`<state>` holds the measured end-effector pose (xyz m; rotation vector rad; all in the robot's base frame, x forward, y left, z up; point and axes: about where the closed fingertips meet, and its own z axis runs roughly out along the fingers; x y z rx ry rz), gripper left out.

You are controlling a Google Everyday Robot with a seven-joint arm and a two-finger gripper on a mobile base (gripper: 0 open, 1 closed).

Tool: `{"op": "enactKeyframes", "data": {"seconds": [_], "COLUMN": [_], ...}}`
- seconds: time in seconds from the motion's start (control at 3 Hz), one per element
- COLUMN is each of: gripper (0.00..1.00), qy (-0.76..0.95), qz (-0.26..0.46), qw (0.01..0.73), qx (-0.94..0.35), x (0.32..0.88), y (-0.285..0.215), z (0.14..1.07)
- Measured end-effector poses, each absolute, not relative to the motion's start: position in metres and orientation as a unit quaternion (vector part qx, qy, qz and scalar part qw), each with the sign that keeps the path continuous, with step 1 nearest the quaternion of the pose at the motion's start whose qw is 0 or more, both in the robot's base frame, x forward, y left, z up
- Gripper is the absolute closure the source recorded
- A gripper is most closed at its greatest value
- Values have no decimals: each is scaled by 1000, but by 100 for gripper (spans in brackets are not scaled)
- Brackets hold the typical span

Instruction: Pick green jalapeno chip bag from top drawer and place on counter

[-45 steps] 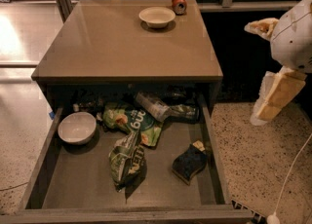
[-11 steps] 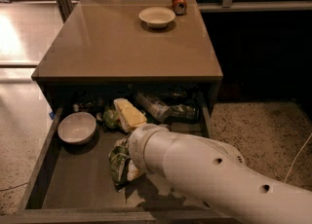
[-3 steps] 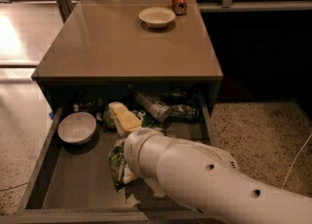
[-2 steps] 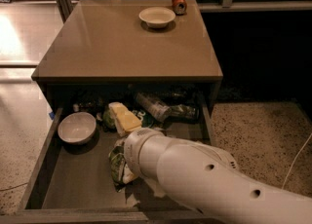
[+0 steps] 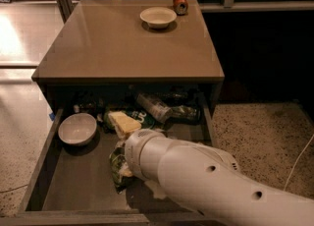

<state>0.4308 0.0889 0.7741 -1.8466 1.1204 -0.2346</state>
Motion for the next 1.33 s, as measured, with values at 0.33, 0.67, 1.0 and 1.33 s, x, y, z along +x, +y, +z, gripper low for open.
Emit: {"op": "enactKeyframes", "data": {"seconds": [0.33, 0.67, 1.0, 1.33], "gripper": [21, 35, 58, 54], "qy": [456, 456, 452, 445], "qz": [-96, -96, -97, -97], "qw": [466, 466, 469, 473], "qx": [-752, -752, -753, -754], "x": [431, 431, 431, 430], "y": [89, 89, 93, 98], "z": [774, 774, 775, 776]}}
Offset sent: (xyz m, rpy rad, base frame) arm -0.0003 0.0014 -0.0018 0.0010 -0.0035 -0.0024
